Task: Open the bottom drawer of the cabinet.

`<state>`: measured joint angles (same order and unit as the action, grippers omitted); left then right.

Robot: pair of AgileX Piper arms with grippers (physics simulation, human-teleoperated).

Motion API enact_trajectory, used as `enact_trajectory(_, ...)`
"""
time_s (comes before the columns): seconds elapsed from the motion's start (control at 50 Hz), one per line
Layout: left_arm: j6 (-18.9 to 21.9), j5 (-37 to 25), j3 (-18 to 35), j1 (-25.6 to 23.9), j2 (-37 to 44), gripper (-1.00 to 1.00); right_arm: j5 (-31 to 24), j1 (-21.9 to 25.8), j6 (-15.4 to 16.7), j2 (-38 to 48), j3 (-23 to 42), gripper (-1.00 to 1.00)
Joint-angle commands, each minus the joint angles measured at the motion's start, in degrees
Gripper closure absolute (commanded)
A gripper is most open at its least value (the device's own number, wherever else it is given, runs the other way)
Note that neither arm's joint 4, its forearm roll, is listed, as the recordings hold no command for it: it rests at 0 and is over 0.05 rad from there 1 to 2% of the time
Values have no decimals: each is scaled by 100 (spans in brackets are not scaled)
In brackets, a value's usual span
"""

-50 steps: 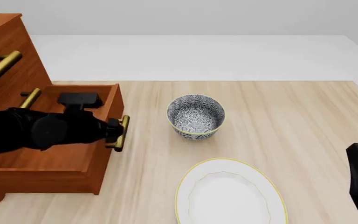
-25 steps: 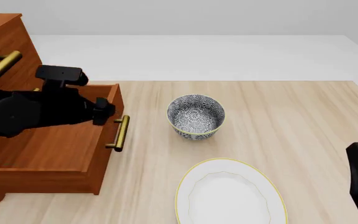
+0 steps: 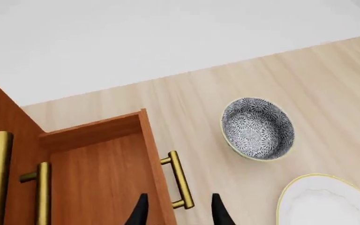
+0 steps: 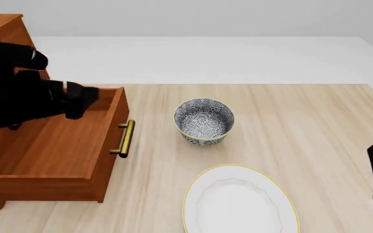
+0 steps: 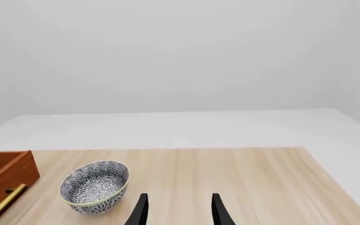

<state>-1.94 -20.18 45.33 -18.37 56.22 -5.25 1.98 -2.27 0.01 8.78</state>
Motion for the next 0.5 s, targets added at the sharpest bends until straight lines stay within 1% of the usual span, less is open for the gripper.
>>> enact_trajectory(0.02, 158, -169, -273, -278, -1022, -100, -263, 161, 91, 0, 328, -100)
enact_trajectory(0.04, 112, -188, -276, -352, -1061, -100, -285, 175, 98, 0, 357, -100)
enact_trajectory(0.1, 243, -305, -288, -441, -1409, -100, -489, 285, 184, 0, 594, -100)
enact_trajectory(0.12, 166, -363, -292, -483, -1435, -100, -551, 307, 188, 0, 664, -100)
enact_trajectory(0.14, 230, -396, -293, -515, -1577, -100, -638, 352, 219, 0, 760, -100)
enact_trajectory(0.16, 258, -422, -292, -528, -1668, -100, -715, 360, 255, 0, 848, -100)
enact_trajectory(0.2, 161, -506, -302, -557, -1779, -100, -872, 397, 270, 0, 1034, -100)
enact_trajectory(0.24, 240, -530, -356, -560, -1922, -100, -1020, 401, 263, 0, 1217, -100)
enact_trajectory(0.28, 206, -549, -409, -591, -1996, -100, -1140, 445, 348, 0, 1345, -100)
enact_trajectory(0.32, 193, -587, -505, -654, -2172, -100, -1392, 492, 425, 0, 1584, -100)
enact_trajectory(0.38, 232, -677, -530, -715, -2392, -100, -1672, 539, 447, 0, 1854, -100)
enact_trajectory(0.42, 220, -754, -527, -728, -2504, -100, -1806, 563, 526, 0, 1973, -100)
enact_trajectory(0.44, 172, -794, -523, -777, -2556, -100, -1862, 585, 540, 0, 2006, -100)
enact_trajectory(0.48, 232, -850, -536, -832, -2661, -100, -1993, 603, 576, 0, 2119, -100)
enact_trajectory(0.5, 193, -925, -551, -830, -2750, -100, -2107, 630, 580, 0, 2222, -100)
